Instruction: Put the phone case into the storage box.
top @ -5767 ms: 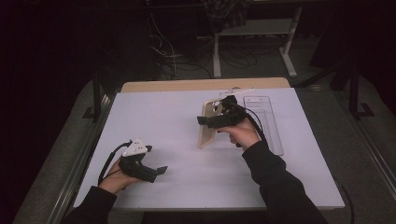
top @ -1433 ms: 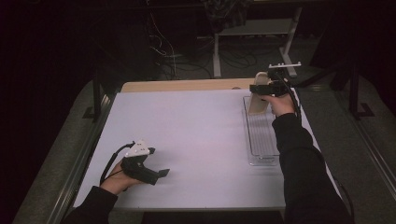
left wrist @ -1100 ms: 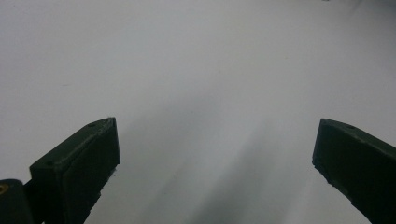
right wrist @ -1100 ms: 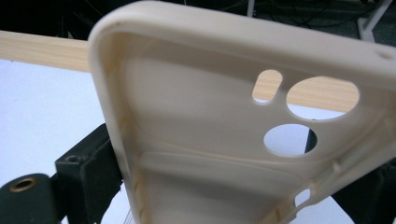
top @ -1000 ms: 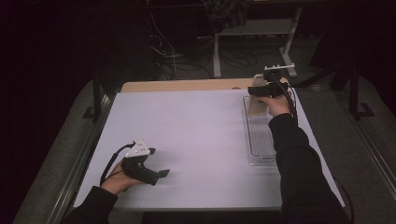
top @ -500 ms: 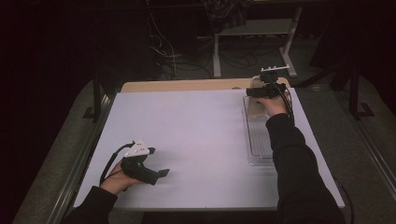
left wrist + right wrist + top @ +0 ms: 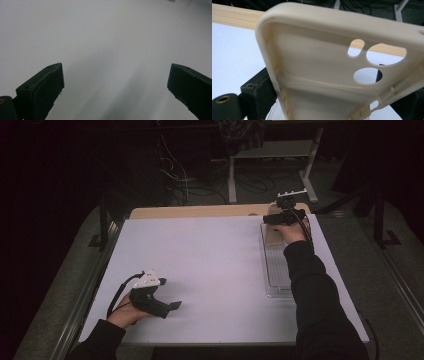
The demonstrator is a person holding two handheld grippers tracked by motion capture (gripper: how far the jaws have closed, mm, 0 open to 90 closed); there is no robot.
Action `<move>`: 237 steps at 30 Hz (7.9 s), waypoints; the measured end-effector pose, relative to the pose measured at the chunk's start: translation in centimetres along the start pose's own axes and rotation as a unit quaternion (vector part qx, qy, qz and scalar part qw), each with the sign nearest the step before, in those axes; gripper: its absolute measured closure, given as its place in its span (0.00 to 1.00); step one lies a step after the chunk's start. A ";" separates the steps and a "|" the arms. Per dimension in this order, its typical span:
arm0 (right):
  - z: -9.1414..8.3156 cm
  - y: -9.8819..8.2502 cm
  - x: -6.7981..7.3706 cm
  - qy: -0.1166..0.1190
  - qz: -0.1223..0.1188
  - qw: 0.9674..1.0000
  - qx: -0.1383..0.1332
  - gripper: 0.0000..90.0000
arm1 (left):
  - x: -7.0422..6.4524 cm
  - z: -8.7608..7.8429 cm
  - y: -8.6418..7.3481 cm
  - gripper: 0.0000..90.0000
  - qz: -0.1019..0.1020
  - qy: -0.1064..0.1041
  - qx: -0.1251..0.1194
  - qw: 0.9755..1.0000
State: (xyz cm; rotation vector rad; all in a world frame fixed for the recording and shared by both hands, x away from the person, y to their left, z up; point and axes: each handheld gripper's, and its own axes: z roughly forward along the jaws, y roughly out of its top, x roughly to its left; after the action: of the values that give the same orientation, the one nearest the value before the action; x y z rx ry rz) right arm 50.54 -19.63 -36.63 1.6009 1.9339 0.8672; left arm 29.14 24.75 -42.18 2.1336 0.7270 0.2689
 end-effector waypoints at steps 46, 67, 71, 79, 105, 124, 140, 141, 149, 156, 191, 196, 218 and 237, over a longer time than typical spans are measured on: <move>3.4 1.8 0.7 -0.044 0.014 0.997 0.057 0.06 | 0.1 0.1 0.0 0.00 0.006 -0.009 0.009 1.000; 3.7 1.5 0.5 -0.034 0.020 0.997 0.071 0.06 | 0.0 0.2 0.0 0.00 0.002 -0.011 0.007 1.000; 3.7 1.5 0.4 -0.034 0.022 0.997 0.072 0.06 | 0.0 0.2 0.0 0.00 0.003 -0.011 0.008 1.000; 3.8 1.4 0.3 -0.028 0.024 0.997 0.072 0.04 | 0.0 0.2 0.0 0.00 0.003 -0.011 0.008 1.000; 2.2 1.8 0.2 -0.014 0.015 0.998 0.054 0.00 | -0.1 0.3 0.0 0.00 0.000 -0.013 0.007 1.000; -2.2 0.8 0.2 0.042 -0.010 0.999 0.034 0.00 | 0.0 0.4 0.0 0.00 0.003 -0.009 0.013 1.000; -4.9 -1.6 0.5 0.109 -0.037 0.993 0.011 0.00 | 0.0 0.4 0.0 0.00 -0.002 -0.010 0.012 1.000; -5.1 -1.7 0.6 0.111 -0.039 0.993 0.011 0.00 | 0.0 0.5 0.0 0.00 -0.005 -0.010 0.012 1.000; -6.2 -3.1 1.7 0.140 -0.058 0.988 0.002 0.00 | 0.0 0.3 0.1 0.00 0.004 -0.011 0.016 1.000; -7.2 -4.7 2.5 0.170 -0.061 0.984 -0.004 0.00 | 0.0 0.5 0.1 0.00 0.004 -0.012 0.017 1.000; -12.1 -11.6 3.7 0.246 -0.114 0.962 -0.040 0.00 | -0.1 0.5 0.1 0.00 0.010 -0.017 0.020 1.000; -12.6 -12.6 3.7 0.252 -0.119 0.959 -0.044 0.00 | -0.1 0.4 0.1 0.00 0.011 -0.018 0.022 1.000; -13.0 -16.0 4.1 0.255 -0.154 0.954 -0.030 0.00 | 0.0 -0.2 0.5 0.00 0.025 -0.033 0.020 0.999; -12.7 -16.6 4.0 0.247 -0.163 0.955 -0.022 0.00 | -0.3 -1.8 2.6 0.00 0.044 -0.060 0.003 0.997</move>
State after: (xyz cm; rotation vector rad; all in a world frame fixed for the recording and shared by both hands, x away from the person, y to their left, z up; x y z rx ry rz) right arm 29.52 -19.72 -39.87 1.0524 2.4050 1.2362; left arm 29.19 24.47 -39.01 2.1713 0.5656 0.1841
